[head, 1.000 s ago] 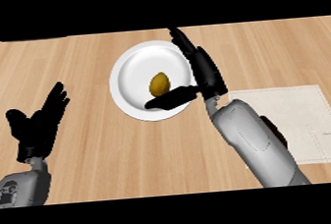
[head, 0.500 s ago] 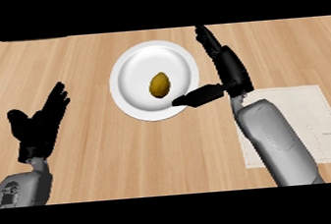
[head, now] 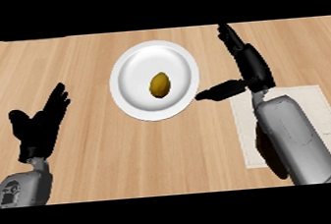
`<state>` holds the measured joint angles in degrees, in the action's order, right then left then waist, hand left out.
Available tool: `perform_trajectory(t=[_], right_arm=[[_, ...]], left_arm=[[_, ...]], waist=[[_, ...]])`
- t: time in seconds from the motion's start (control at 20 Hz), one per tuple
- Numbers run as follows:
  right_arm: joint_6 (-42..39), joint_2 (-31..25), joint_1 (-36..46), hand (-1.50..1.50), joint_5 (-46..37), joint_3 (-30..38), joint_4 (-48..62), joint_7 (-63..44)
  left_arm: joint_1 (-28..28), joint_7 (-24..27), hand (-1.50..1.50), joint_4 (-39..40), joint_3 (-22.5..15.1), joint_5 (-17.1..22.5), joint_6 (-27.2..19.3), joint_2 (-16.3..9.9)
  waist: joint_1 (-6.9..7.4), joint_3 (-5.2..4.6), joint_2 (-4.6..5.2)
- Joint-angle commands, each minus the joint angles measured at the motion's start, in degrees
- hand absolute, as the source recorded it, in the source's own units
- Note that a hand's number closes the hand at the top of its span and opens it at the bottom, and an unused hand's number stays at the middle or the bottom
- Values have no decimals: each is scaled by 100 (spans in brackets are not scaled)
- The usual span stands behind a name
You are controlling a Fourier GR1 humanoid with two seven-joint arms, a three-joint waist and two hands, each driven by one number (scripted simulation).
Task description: Pick the lemon from the placemat and place it in the plate
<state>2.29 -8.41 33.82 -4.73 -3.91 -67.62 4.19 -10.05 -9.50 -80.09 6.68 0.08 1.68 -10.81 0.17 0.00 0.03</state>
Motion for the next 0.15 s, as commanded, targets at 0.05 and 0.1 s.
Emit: perform_trajectory(t=[0.05,0.1], right_arm=[[-302,-212,82,-150,-130,253,612,406],[-354,-220,-238,-150,-118,156,-26,54]], left_arm=[[-250,-33,0,229,191,150,98,-59],[410,-446,0,-838,-113,0,-35,93]], waist=[[7,0,6],[11,1,-10]])
